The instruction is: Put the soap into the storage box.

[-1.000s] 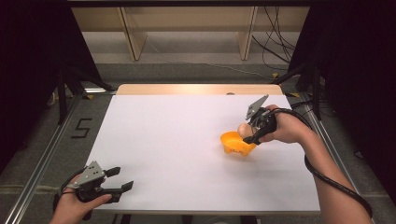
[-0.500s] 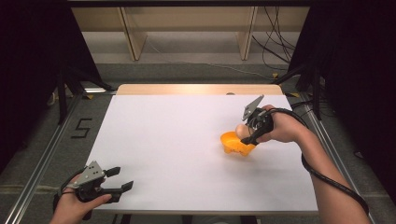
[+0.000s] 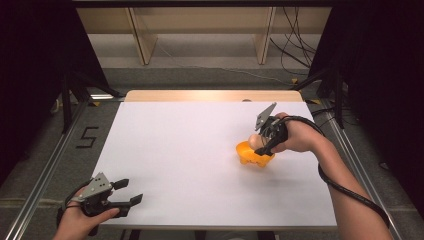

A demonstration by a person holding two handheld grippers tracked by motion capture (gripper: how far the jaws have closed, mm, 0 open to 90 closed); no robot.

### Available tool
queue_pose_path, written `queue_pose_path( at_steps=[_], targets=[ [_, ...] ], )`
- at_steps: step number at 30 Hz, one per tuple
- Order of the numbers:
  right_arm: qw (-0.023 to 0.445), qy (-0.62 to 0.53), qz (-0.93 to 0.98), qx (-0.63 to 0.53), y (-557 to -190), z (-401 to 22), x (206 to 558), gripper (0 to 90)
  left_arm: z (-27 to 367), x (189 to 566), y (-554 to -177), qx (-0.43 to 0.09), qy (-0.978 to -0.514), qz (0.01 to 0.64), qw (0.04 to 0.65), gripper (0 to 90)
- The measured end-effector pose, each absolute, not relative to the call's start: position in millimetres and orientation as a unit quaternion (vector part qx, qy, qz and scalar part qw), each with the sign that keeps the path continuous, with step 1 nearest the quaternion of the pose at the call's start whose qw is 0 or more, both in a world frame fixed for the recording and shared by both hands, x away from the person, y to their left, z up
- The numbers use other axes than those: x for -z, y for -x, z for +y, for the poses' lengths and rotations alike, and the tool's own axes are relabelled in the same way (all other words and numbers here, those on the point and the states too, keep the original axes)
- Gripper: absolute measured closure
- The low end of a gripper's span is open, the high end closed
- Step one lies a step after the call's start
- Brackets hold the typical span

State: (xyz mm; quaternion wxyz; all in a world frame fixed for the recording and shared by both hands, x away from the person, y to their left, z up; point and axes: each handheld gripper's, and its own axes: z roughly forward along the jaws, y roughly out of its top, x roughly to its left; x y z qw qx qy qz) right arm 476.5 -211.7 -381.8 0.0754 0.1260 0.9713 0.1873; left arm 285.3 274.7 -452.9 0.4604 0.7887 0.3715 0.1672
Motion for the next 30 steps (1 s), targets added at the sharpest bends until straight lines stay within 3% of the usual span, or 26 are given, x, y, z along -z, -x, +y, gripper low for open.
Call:
queue_pose_path(
  at_steps=[30],
  targets=[
    [0.071,-0.12,0.975,-0.175,-482,-201,393,33.5,275,453,-285,-0.167,-0.789,0.371,0.461,25.3]
  ],
)
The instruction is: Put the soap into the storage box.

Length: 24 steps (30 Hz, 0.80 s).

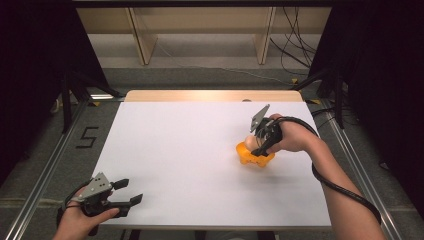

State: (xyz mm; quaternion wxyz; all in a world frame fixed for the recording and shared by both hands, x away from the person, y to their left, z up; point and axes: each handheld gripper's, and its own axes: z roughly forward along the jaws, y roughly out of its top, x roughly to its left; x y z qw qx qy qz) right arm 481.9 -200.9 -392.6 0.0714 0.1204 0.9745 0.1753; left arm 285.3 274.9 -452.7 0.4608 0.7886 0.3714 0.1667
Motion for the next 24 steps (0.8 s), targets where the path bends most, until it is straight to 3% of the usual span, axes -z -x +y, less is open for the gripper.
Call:
queue_pose_path(
  at_steps=[24],
  targets=[
    [0.065,-0.129,0.976,-0.163,-485.6,-198.5,401.9,33.5,275.0,452.9,-285.6,-0.164,-0.789,0.37,0.462,25.3]
  ],
)
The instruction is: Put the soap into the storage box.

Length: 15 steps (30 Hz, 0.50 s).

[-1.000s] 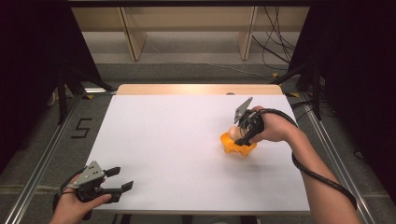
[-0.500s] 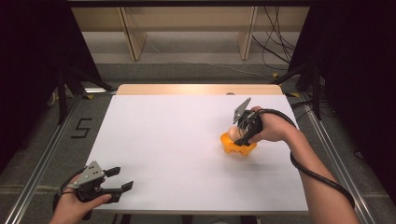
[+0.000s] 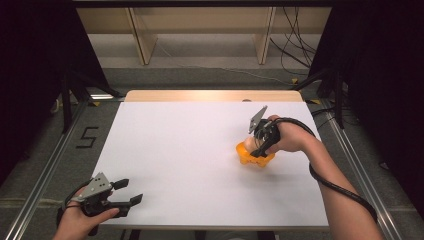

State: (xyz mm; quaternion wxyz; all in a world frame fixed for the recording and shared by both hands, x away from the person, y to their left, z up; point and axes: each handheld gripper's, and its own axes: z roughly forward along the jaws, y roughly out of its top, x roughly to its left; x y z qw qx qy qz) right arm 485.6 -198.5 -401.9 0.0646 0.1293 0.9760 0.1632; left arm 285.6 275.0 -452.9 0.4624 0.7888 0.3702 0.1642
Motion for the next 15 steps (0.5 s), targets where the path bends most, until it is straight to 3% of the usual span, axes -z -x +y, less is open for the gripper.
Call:
queue_pose_path(
  at_steps=[14,15],
  targets=[
    [0.054,-0.139,0.974,-0.169,-485.4,-202.2,409.8,32.9,274.9,452.7,-285.2,-0.166,-0.789,0.371,0.461,25.3],
    [0.047,-0.152,0.971,-0.181,-483.6,-203.7,408.1,36.1,274.6,453.1,-285.4,-0.164,-0.788,0.371,0.462,25.3]
  ],
)
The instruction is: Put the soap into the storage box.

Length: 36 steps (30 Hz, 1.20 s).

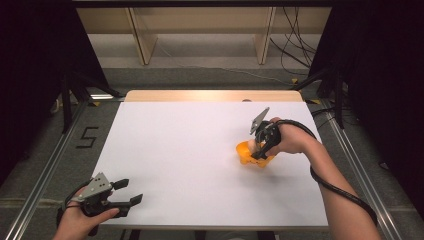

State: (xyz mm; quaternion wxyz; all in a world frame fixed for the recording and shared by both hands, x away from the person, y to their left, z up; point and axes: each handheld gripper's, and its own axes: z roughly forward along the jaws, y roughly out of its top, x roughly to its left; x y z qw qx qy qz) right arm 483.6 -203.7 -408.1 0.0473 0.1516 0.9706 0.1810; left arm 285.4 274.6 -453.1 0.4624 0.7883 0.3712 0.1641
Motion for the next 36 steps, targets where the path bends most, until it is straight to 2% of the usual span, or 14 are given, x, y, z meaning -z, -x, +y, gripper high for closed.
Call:
queue_pose_path(
  at_steps=[7,15,18,22,24,25,26,28,30,31,32,36],
  targets=[
    [0.069,-0.167,0.96,-0.214,-478,-208,393,36.1,275,453,-285,-0.167,-0.79,0.371,0.46,25.3],
    [0.09,-0.228,0.936,-0.251,-448,-224,385,45.8,274,453,-285,-0.166,-0.788,0.371,0.462,25.3],
    [0.112,-0.308,0.903,-0.278,-427,-237,393,51.7,274,453,-285,-0.167,-0.788,0.371,0.462,25.3],
    [0.125,-0.34,0.881,-0.304,-411,-248,404,54.7,274,454,-286,-0.165,-0.788,0.372,0.463,25.3],
    [0.124,-0.353,0.874,-0.311,-393,-258,413,62.3,273,454,-285,-0.165,-0.787,0.373,0.463,25.3],
    [0.124,-0.353,0.874,-0.311,-393,-258,413,62.3,273,454,-285,-0.165,-0.787,0.373,0.463,25.3],
    [0.131,-0.388,0.852,-0.327,-380,-262,422,69.0,273,454,-286,-0.165,-0.788,0.373,0.461,25.3],
    [0.135,-0.406,0.841,-0.331,-375,-264,425,70.9,273,454,-286,-0.165,-0.788,0.373,0.461,25.3],
    [0.157,-0.447,0.81,-0.346,-365,-275,439,78.6,273,454,-285,-0.161,-0.786,0.377,0.463,25.3],
    [0.157,-0.447,0.81,-0.346,-365,-275,439,78.6,273,454,-285,-0.161,-0.786,0.377,0.463,25.3],
    [0.134,-0.498,0.787,-0.339,-357,-278,443,79.0,273,453,-285,-0.165,-0.787,0.371,0.464,25.3],
    [0.144,-0.52,0.768,-0.345,-352,-284,446,78.9,273,453,-285,-0.163,-0.788,0.37,0.465,25.3]
  ],
)
